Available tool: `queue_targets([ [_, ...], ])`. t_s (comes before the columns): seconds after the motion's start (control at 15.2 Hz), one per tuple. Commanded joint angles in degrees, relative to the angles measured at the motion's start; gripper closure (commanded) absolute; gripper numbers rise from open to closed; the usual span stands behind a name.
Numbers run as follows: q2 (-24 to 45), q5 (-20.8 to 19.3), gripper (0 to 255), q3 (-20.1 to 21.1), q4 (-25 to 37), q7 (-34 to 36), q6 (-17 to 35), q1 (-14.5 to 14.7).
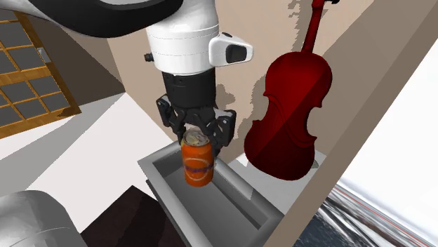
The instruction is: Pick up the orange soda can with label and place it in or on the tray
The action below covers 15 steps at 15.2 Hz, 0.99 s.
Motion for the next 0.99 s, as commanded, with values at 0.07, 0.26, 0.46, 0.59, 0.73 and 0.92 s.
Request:
queue_targets([
  [0.07, -0.5, -0.2, 255, -0.2, -2.4, 0.1, 2.0, -0.1],
  [0.26, -0.8, -0.5, 255, -0.4, -4.9, 0.1, 4.1, -0.2],
  [0.46, -1.0, -0.7, 255, -0.7, -7.3, 0.1, 6.3, -0.4],
  [0.59, -1.1, -0.9, 255, -0.8, -8.6, 0.2, 7.5, -0.5],
  [0.73, -1.1, -0.9, 255, -0.8, -8.6, 0.2, 7.5, -0.5],
  [0.92, -1.1, -0.9, 255, -0.8, -8.6, 0.2, 7.5, -0.5],
])
